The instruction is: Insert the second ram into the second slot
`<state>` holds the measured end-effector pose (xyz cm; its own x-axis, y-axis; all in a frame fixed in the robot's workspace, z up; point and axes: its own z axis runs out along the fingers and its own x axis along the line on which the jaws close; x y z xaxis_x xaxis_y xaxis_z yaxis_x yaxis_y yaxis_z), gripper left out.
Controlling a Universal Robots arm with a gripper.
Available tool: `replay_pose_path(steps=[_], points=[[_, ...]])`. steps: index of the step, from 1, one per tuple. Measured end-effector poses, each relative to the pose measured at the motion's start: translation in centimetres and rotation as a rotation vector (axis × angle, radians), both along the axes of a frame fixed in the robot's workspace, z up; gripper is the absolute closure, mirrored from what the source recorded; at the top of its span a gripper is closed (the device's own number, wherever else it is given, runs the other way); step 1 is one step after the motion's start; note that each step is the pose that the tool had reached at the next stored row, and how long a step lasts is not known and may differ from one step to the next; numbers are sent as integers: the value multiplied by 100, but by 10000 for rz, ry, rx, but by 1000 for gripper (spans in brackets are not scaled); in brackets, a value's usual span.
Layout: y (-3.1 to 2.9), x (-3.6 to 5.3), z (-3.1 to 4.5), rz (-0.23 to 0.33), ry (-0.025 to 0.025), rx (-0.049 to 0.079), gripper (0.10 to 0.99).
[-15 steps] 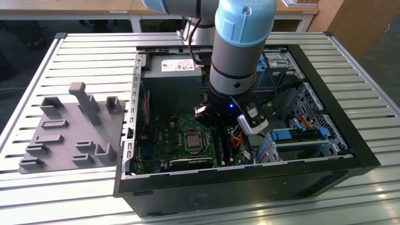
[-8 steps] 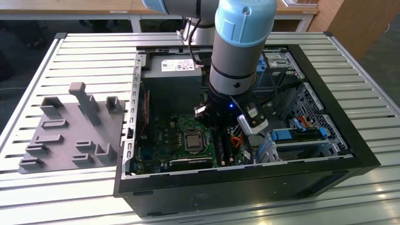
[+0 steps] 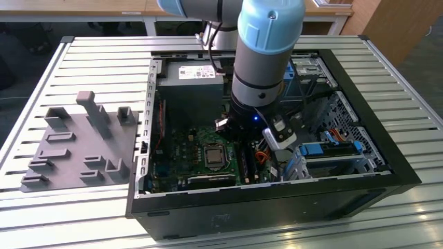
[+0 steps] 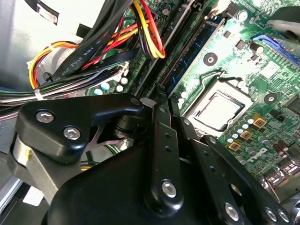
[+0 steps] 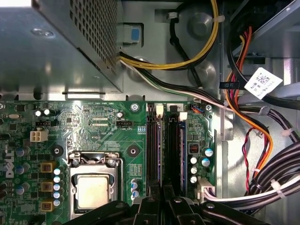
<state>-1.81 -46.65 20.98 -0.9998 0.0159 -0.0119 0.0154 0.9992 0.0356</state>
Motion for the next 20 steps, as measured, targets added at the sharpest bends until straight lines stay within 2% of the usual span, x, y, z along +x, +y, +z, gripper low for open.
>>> replay_pose_path(steps=[8, 9, 20], points=[[0, 0, -3, 0, 0, -1, 937], [0, 0, 2, -1, 1, -1, 875], [0, 0, 166, 0, 0, -9, 875]])
